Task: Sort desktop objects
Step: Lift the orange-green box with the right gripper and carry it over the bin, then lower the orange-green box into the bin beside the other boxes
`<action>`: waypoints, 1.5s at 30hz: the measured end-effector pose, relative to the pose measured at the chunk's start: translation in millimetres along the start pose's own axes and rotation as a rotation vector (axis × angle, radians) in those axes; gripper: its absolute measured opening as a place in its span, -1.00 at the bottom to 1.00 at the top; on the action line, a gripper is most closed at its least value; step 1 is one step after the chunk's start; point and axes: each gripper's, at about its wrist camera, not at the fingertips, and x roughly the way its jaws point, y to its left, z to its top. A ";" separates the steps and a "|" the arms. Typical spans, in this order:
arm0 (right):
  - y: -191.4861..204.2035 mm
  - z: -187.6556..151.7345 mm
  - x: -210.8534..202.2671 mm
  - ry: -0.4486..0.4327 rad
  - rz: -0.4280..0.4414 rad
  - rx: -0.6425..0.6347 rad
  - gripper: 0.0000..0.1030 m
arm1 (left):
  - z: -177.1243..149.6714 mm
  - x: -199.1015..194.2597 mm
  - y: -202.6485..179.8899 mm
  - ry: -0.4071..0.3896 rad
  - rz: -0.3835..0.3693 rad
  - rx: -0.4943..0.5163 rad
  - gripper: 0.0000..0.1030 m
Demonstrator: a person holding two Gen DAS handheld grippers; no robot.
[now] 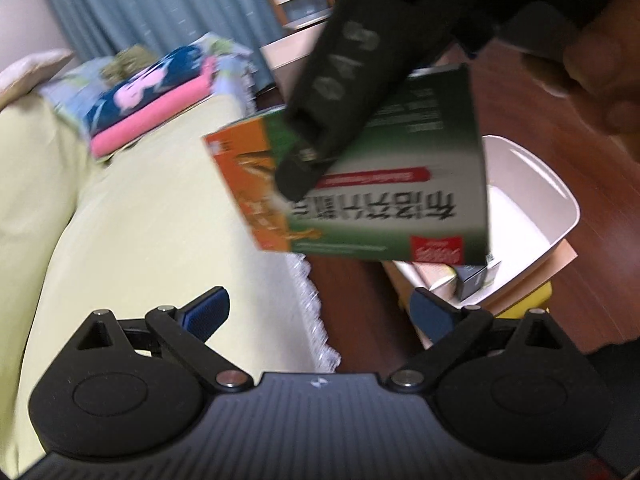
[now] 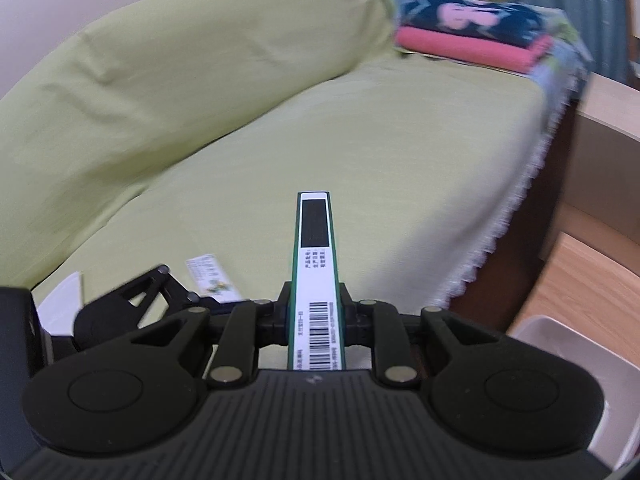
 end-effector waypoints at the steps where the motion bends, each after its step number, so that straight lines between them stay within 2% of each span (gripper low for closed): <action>1: -11.3 -2.4 -4.4 -0.003 -0.020 0.015 -0.67 | 11.4 13.9 -1.9 -0.005 -0.007 0.023 0.90; 7: -84.3 -26.5 -28.3 -0.008 -0.175 0.109 -0.67 | 43.5 59.1 -36.7 -0.030 -0.065 0.144 0.90; 11: -127.7 -45.4 -33.2 0.006 -0.259 0.188 -0.67 | 49.4 79.7 -54.1 -0.043 -0.105 0.214 0.90; 23: -206.0 -99.7 -29.2 0.023 -0.411 0.355 -0.67 | 57.9 134.3 -96.6 -0.067 -0.186 0.410 0.90; 29: -234.3 -132.8 -10.5 0.050 -0.449 0.452 -0.67 | 53.7 148.5 -119.2 -0.068 -0.208 0.486 0.90; 37: -264.7 -170.8 33.7 0.104 -0.467 0.548 -0.67 | 46.7 162.2 -129.0 -0.094 -0.241 0.529 0.90; 45: -281.8 -187.4 64.7 0.124 -0.463 0.626 -0.67 | 41.8 188.9 -134.9 -0.083 -0.243 0.566 0.90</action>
